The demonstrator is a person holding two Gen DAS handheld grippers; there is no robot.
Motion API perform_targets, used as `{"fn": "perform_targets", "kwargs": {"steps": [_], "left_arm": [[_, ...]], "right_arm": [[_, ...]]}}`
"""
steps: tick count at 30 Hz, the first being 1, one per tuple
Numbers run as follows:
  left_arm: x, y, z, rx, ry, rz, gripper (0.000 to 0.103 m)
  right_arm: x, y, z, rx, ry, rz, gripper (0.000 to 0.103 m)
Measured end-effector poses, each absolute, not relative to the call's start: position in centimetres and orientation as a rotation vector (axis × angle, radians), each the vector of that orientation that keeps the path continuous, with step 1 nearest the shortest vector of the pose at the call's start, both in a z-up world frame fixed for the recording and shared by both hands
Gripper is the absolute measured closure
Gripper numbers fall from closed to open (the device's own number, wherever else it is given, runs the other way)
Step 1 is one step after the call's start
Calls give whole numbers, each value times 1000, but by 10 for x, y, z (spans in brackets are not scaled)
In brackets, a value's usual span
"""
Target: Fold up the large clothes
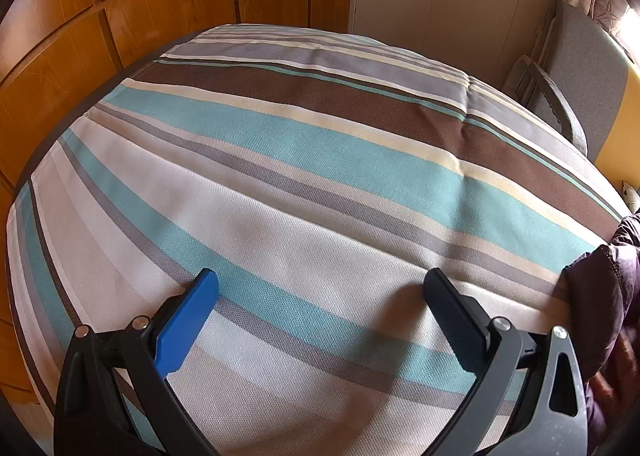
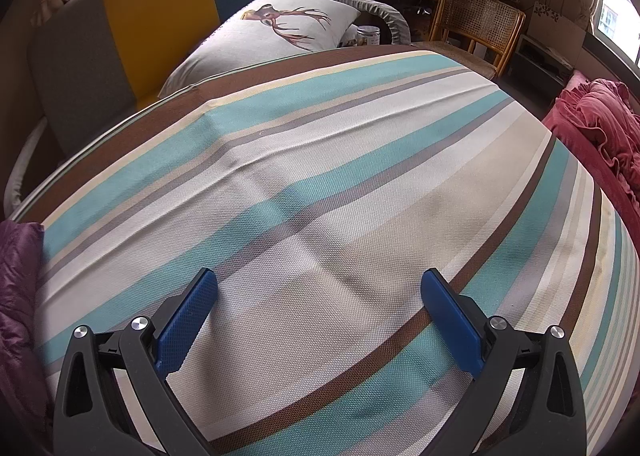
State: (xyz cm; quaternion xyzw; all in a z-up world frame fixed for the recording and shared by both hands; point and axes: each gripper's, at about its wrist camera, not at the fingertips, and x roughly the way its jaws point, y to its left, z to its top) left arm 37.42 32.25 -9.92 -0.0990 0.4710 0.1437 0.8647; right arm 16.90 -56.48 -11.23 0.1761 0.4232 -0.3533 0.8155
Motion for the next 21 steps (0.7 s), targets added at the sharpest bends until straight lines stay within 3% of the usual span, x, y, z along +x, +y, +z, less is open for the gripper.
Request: {"fn": "perform_targets", "kwargs": {"steps": [21], "left_arm": [[373, 323, -99, -207, 987, 302, 2]], "right_arm": [[170, -566, -112, 376, 902, -754, 3]]}}
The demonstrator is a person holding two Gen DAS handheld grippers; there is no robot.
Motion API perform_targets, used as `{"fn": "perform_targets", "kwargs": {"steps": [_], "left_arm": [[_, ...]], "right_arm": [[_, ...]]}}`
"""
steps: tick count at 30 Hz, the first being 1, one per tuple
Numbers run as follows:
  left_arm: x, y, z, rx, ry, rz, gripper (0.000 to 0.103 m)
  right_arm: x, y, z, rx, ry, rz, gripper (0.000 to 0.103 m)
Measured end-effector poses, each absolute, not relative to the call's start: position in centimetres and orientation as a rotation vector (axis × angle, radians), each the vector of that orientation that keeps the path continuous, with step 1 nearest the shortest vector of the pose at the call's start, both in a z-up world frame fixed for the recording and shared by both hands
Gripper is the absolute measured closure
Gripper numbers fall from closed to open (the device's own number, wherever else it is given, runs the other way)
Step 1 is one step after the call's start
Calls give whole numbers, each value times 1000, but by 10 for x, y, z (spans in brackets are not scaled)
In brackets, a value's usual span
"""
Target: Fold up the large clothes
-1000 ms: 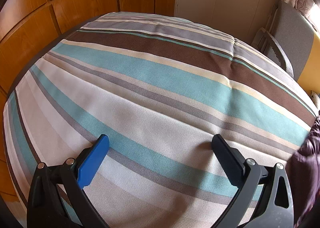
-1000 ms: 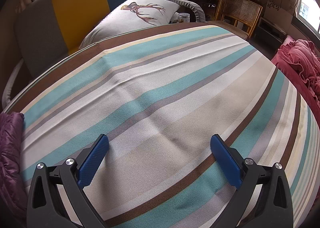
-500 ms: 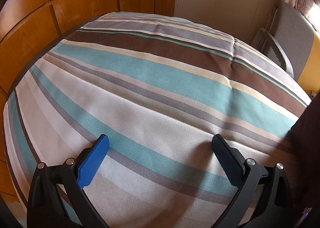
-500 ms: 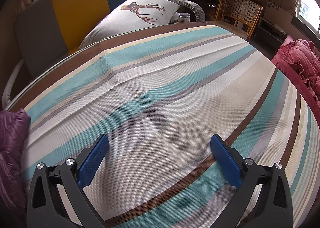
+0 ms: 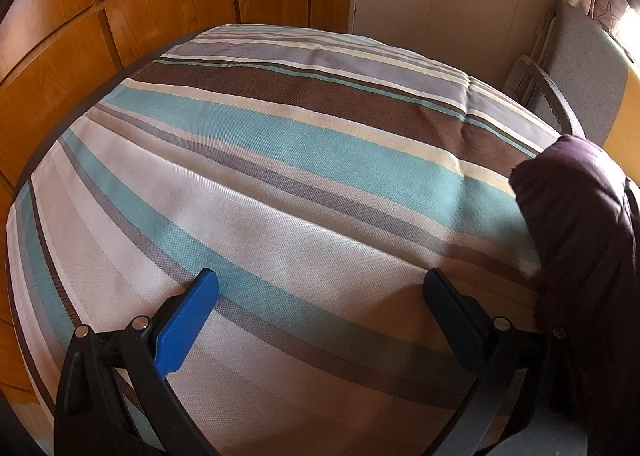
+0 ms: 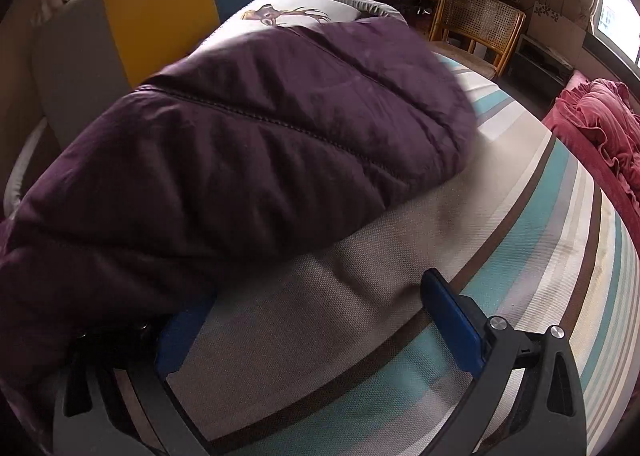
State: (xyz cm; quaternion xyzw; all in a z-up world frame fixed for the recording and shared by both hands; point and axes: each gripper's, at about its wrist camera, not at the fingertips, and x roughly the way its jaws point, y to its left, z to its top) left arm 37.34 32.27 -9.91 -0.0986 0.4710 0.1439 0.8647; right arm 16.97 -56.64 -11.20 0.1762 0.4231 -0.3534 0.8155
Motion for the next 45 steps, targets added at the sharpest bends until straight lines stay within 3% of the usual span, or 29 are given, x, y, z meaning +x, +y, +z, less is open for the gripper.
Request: {"fn": "perform_targets", "kwargs": {"steps": [14, 19, 22, 25, 28, 39, 45], "left_arm": [[373, 323, -99, -207, 986, 302, 2], [373, 323, -99, -206, 987, 302, 2], [373, 323, -99, -207, 987, 302, 2], [373, 323, -99, -207, 987, 302, 2], [373, 323, -99, -207, 986, 302, 2], [373, 324, -99, -206, 987, 302, 2], [373, 324, -99, -206, 987, 302, 2]], "right_arm": [[151, -560, -97, 390, 935, -884, 3], [84, -522, -19, 352, 492, -1023, 3], [142, -531, 14, 312, 537, -927, 3], [215, -549, -2, 259, 791, -867, 3], [219, -569, -26, 234, 959, -993, 3], [12, -578, -87, 596, 831, -1158, 3], [35, -491, -57, 422, 623, -901, 3]]}}
